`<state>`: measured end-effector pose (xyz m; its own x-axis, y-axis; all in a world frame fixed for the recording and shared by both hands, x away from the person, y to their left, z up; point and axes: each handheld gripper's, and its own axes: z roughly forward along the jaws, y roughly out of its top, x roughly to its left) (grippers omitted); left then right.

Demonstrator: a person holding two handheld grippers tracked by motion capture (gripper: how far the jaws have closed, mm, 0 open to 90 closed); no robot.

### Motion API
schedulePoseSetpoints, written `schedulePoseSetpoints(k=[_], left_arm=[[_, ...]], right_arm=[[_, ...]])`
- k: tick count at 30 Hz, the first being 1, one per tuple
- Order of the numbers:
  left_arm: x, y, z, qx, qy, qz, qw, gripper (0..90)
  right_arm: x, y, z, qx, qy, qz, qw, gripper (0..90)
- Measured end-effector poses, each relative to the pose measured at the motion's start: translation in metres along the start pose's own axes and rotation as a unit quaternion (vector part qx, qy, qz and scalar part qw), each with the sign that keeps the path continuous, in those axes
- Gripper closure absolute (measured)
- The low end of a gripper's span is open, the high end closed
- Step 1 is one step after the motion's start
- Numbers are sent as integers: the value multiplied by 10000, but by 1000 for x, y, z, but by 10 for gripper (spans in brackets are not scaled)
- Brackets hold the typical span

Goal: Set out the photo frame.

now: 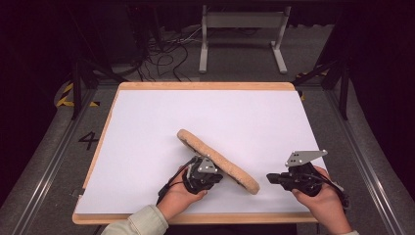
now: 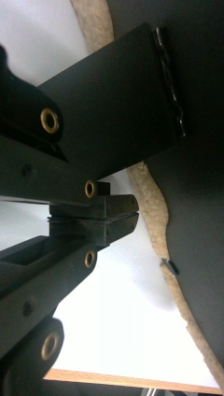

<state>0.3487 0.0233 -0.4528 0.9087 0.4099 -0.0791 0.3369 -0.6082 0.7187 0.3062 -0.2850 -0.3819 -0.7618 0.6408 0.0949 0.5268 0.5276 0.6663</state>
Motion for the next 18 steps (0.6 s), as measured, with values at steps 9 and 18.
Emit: schedulePoseSetpoints(k=[9,18], left_arm=[[13,-1,-1,-77,40,-246,9997,899],[24,-5,-7,-54,281,-416,9987,899]], right_arm=[[1,0,2,19,2,-9,10000,900],[1,1,1,-2,-10,-28,10000,900]])
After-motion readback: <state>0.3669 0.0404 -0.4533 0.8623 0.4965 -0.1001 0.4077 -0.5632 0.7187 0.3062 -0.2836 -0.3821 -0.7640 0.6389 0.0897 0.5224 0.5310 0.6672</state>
